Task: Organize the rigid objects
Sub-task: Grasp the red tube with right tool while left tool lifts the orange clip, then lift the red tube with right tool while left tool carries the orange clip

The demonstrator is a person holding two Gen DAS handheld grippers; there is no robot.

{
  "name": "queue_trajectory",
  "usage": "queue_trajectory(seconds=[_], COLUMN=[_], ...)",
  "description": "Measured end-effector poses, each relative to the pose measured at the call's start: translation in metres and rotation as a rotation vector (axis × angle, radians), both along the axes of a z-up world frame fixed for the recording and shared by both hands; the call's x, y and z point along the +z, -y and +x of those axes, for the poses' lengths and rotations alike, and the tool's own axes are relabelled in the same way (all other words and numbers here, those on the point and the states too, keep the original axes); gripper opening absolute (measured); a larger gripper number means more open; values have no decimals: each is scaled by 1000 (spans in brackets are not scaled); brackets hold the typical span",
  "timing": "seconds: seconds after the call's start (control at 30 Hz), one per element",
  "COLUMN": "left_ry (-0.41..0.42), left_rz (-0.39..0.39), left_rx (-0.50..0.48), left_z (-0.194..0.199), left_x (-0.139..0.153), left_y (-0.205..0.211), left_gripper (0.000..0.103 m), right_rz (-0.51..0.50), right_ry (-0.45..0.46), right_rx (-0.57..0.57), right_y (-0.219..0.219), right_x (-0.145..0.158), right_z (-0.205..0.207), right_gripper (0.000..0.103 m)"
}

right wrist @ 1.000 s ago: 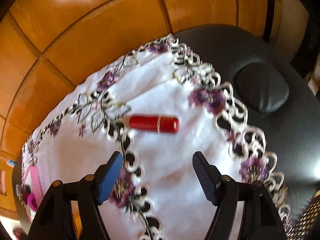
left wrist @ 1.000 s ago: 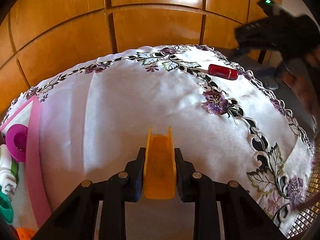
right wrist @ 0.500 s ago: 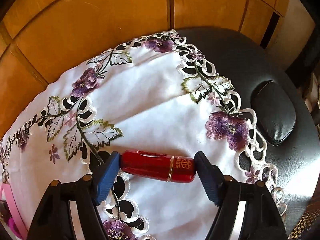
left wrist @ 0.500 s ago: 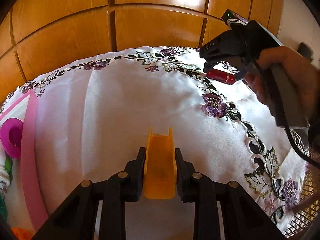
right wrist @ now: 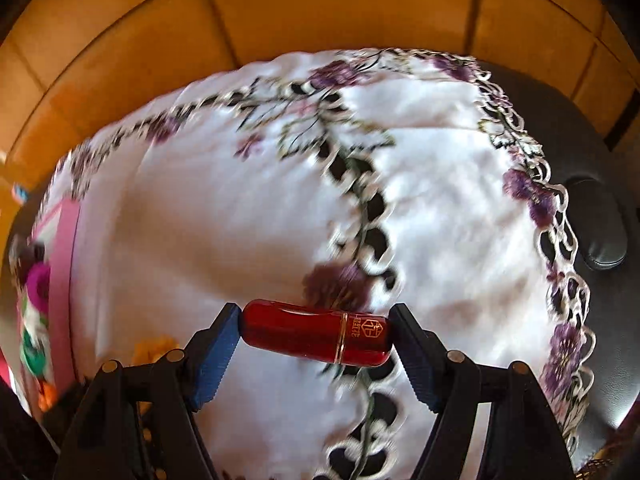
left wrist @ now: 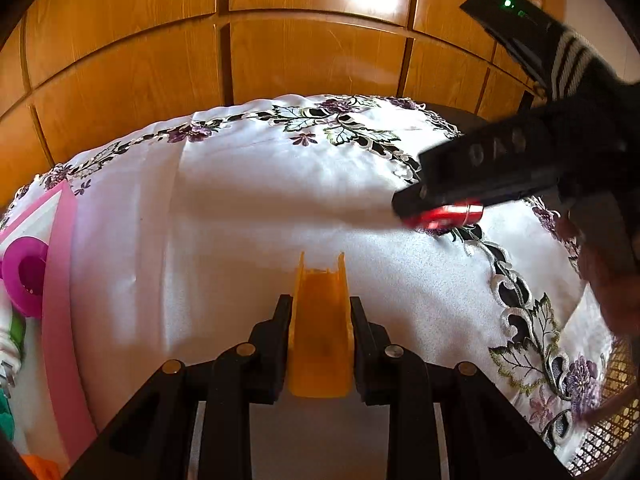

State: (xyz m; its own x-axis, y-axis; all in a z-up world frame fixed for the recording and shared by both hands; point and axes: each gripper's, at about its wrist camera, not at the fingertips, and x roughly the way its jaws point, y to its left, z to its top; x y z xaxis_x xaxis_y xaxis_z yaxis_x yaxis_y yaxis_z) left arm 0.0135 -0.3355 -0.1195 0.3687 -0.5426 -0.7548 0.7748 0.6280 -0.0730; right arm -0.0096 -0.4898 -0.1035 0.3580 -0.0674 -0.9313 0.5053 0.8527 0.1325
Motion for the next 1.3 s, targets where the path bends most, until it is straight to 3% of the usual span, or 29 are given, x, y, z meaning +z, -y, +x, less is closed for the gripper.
queue_trajectory(seconds=[0.43, 0.77, 1.3], left_ry=[44, 65, 33], left_rz=[31, 45, 43], left_rx=[1, 1, 17], left_z=[-9, -11, -8], left_x=[1, 1, 6], left_y=[2, 3, -2], left_gripper=[27, 27, 27], right_rz=[12, -64, -78], right_ry=[-8, -57, -45], right_rx=[-9, 42, 45], right_y=[1, -10, -9], right_x=[-10, -16, -18], right_z=[0, 11, 10], right_gripper=[76, 76, 76])
